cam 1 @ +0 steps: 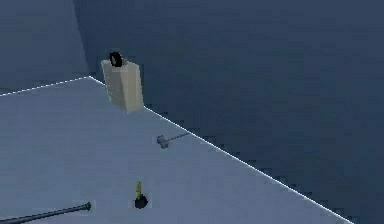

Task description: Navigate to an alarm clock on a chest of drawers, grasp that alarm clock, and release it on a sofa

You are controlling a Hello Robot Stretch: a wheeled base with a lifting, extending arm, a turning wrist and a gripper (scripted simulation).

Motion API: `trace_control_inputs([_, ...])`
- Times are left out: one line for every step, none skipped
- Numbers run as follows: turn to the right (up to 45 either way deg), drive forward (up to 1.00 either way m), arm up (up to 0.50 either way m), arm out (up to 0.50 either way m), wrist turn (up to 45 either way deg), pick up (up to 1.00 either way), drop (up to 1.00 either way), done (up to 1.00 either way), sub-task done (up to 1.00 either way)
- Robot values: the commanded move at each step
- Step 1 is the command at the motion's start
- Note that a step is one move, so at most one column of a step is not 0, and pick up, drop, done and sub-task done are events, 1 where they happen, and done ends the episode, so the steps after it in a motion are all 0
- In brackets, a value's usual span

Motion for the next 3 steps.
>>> trace_control_inputs([0.0, 0.95, 0.00, 0.00, 0.0, 0.00, 0.00, 0.00, 0.00])
trace_control_inputs([-30.0, 0.00, 0.00, 0.00, 0.0, 0.00, 0.00, 0.00, 0.00])
trace_control_inputs([0.0, 0.75, 0.00, 0.00, 0.0, 0.00, 0.00, 0.00, 0.00])
